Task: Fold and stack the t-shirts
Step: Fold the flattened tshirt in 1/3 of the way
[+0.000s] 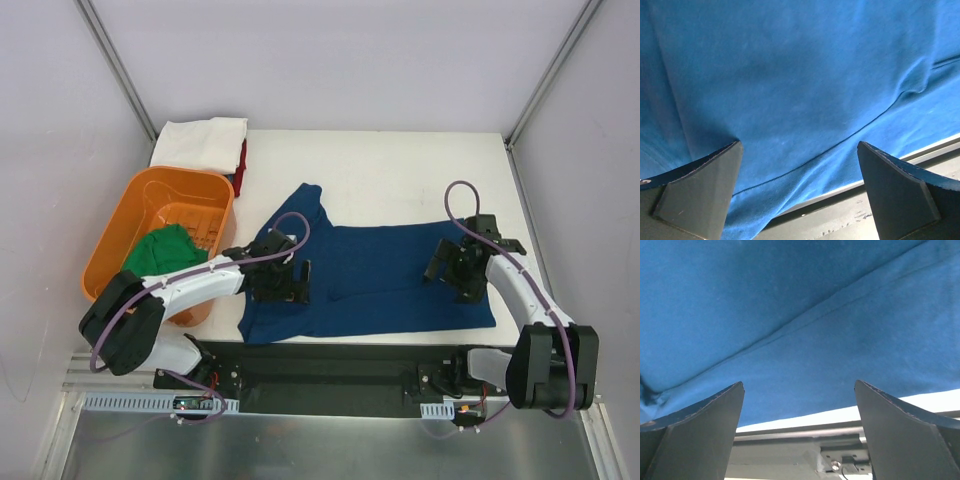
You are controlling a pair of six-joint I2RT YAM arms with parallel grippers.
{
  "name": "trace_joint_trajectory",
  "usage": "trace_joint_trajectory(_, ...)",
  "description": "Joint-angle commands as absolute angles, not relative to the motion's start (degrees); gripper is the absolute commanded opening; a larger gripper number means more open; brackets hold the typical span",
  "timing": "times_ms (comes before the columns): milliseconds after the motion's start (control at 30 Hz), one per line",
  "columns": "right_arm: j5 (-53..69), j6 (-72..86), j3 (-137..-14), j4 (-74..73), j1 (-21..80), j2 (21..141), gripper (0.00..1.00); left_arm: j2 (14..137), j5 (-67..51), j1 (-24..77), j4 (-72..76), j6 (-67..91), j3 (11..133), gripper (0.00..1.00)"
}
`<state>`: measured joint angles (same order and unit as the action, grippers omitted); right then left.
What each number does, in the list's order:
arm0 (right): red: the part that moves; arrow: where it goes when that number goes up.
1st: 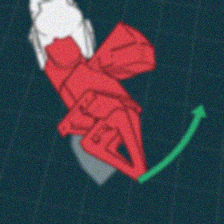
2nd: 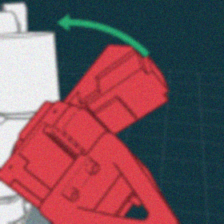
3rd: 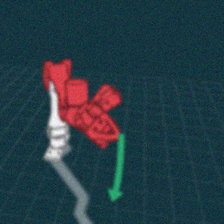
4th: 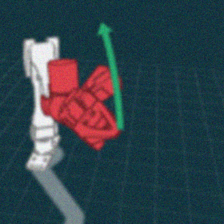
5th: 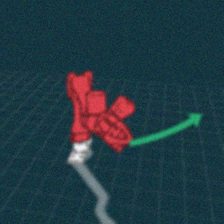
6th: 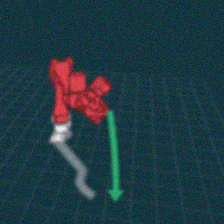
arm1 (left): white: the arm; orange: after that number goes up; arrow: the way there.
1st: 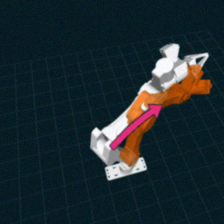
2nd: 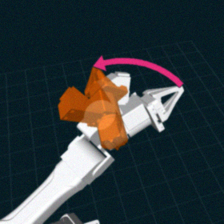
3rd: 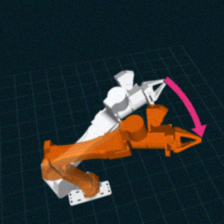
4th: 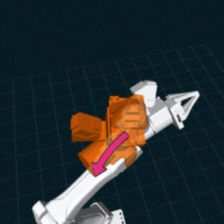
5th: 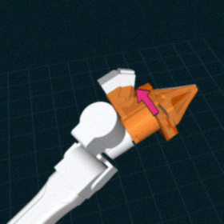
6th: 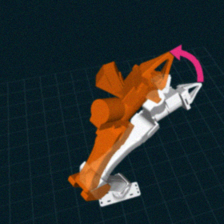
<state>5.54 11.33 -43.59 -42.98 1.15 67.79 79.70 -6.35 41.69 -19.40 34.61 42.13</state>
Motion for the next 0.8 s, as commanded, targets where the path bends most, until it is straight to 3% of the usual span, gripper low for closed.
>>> trace_joint_trajectory(0,8.0,14.0,-40.4,-38.8,1.8,71.2,0.97,76.2,-5.5,42.2,-17.8,38.4,38.9,0.99)
trace_joint_trajectory(433,8.3,13.4,-38.1,-38.5,1.8,72.9,0.97,67.8,-7.6,42.1,-18.8,41.8,32.4,0.99)
trace_joint_trajectory(567,8.7,11.5,-40.9,-39.2,1.8,69.3,0.97,67.6,-3.7,42.1,-19.9,36.4,41.2,0.99)
trace_joint_trajectory(767,7.6,8.4,-47.9,-42.4,1.8,67.7,0.97,77.3,6.5,40.6,-21.3,26.4,59.5,0.99)
